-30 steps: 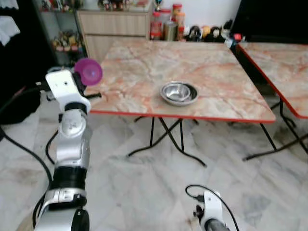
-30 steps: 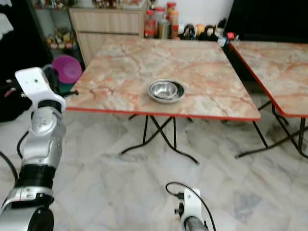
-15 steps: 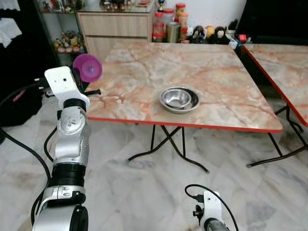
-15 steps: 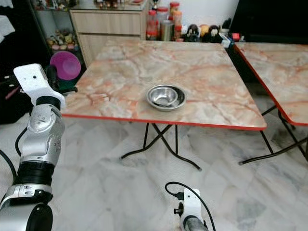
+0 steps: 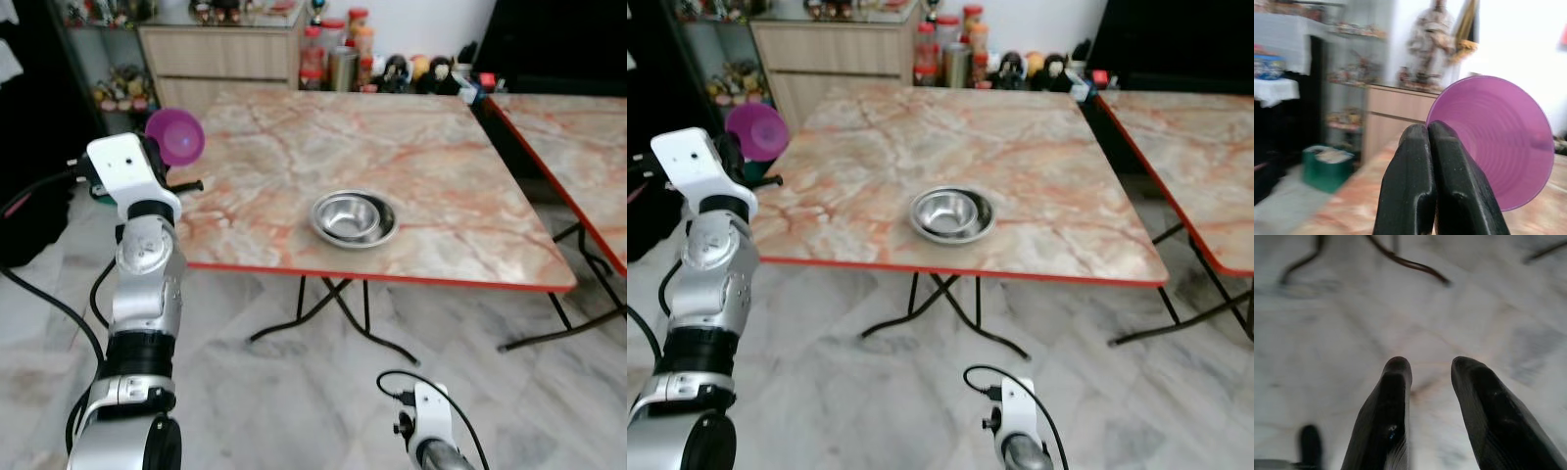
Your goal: Setting the table
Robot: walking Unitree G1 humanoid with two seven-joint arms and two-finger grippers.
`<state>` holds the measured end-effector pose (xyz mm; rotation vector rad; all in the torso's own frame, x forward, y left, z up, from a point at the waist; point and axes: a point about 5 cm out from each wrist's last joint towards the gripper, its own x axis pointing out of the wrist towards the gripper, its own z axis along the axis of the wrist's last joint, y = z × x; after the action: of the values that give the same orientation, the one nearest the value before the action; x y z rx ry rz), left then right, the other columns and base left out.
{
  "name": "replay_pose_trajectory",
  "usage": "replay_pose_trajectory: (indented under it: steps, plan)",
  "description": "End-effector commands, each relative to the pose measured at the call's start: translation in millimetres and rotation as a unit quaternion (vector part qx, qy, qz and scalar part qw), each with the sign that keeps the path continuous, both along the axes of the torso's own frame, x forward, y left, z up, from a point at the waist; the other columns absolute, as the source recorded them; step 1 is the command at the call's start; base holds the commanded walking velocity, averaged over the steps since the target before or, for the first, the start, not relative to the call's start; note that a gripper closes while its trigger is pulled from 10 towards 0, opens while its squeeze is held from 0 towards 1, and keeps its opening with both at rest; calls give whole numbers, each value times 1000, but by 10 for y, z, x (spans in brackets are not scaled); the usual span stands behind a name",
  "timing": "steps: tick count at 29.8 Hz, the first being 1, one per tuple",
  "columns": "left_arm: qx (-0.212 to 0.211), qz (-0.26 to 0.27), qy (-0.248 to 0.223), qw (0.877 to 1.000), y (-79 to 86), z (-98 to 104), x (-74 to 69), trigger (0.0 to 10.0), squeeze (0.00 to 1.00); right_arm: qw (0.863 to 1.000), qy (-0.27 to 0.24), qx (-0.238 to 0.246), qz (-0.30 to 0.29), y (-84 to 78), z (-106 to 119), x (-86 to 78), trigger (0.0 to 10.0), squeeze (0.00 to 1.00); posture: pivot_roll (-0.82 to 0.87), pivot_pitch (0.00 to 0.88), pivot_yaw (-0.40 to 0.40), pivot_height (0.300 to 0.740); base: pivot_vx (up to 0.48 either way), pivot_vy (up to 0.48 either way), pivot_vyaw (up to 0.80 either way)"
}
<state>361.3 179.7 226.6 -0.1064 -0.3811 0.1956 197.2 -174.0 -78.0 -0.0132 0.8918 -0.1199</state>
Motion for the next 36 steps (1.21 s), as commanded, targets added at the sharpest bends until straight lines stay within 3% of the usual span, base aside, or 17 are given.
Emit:
replay_pose_trajectory:
  steps: [1,9,16,31,36]
  plan:
    - [5,11,-7,1000,78,66,-1,10000,0,1000,-6,1,4,28,27,56,10000,0,51,0,-40,740,341,0,0]
    - [6,10,-7,1000,76,82,9,10000,0,1000,-1,1,15,39,25,59,10000,0,52,0,-39,740,340,0,0]
    - [10,13,-11,1000,114,110,5,10000,0,996,11,-16,89,56,37,91,10000,0,48,0,-39,740,340,0,0]
    - [18,9,-10,1000,131,147,24,10000,0,998,36,-3,58,60,5,50,10000,0,59,0,-33,740,337,0,0]
    - [20,3,-5,1000,148,138,33,10000,0,998,36,0,48,67,2,45,10000,0,60,0,-31,740,0,0,0]
